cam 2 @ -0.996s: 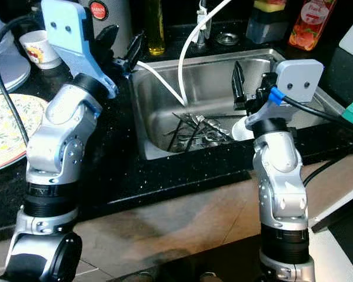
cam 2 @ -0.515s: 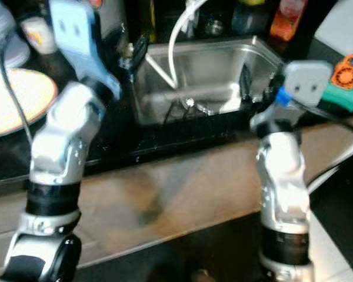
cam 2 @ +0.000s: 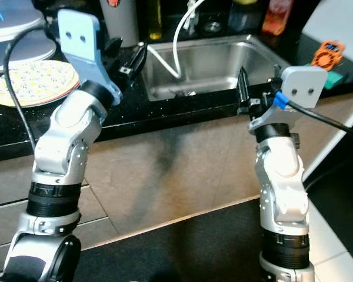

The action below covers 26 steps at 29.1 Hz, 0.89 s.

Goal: Kitchen organization

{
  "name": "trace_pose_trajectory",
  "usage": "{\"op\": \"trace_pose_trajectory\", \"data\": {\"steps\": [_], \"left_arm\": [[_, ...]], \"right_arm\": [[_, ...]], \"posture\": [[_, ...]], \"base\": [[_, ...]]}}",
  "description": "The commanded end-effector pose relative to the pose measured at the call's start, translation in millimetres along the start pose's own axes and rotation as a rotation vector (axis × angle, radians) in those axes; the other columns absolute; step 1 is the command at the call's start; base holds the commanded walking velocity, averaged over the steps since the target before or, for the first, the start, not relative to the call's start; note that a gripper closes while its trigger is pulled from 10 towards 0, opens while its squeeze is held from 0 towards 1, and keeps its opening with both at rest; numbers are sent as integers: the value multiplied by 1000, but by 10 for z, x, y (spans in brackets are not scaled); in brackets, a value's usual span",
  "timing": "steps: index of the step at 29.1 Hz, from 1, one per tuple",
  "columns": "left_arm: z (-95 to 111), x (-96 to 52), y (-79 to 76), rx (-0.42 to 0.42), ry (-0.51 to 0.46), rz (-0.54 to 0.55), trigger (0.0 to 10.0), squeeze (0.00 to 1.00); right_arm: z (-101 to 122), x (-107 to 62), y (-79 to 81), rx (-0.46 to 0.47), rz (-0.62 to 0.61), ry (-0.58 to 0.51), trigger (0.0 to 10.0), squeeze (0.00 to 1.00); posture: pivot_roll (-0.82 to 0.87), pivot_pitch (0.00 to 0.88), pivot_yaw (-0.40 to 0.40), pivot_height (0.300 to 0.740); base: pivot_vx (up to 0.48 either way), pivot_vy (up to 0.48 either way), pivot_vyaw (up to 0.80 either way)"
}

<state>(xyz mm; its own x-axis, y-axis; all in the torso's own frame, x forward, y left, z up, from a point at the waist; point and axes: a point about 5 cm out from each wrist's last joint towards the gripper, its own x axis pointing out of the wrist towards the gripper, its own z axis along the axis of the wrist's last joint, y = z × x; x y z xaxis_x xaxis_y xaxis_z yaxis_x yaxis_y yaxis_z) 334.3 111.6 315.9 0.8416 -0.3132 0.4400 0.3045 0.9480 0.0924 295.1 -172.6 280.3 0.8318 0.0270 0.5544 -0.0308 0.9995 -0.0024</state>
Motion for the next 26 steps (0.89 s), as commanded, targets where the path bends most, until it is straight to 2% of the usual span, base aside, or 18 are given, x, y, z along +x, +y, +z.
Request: {"op": "trace_pose_trajectory", "data": {"steps": [1,12,16,18,19,20,21,23,24,26], "left_arm": [[-71,-15,27,2,36,8,10000,0],[-180,-66,41,33,72,3,10000,0],[-299,-347,-102,-12,112,-219,10000,0],[-370,-422,4,31,157,-163,10000,0],[-439,-435,214,58,208,-21,10000,0],[-515,-480,521,65,276,174,10000,0],[-515,-480,521,65,276,174,10000,0],[-485,-514,827,59,293,325,10000,0],[-425,-532,1043,56,290,415,10000,0],[-405,-535,1103,56,288,437,10000,0]], "right_arm": [[6,-1,19,9,6,1,10000,0],[-30,-19,33,12,13,17,10000,0],[-197,-138,27,-17,28,85,10000,0],[-272,-205,8,-26,27,120,10000,0],[-312,-239,13,-32,37,139,10000,0],[-349,-270,25,-35,50,158,10000,0],[-349,-270,25,-35,50,158,10000,0],[-337,-248,48,-21,58,152,10000,0],[-311,-204,75,-5,69,136,10000,0],[-301,-186,86,2,75,129,10000,0]], "posture": [[72,86,9,740],[73,89,12,740],[74,95,11,740],[74,95,11,740],[77,98,14,740],[77,98,14,740],[77,98,14,740],[88,100,7,740],[99,96,3,740],[99,96,3,740]], "base": [[0,0,0],[0,0,0],[0,0,0],[0,0,0],[0,0,0],[0,0,0],[0,0,0],[0,0,0],[0,0,0],[0,0,0]]}}
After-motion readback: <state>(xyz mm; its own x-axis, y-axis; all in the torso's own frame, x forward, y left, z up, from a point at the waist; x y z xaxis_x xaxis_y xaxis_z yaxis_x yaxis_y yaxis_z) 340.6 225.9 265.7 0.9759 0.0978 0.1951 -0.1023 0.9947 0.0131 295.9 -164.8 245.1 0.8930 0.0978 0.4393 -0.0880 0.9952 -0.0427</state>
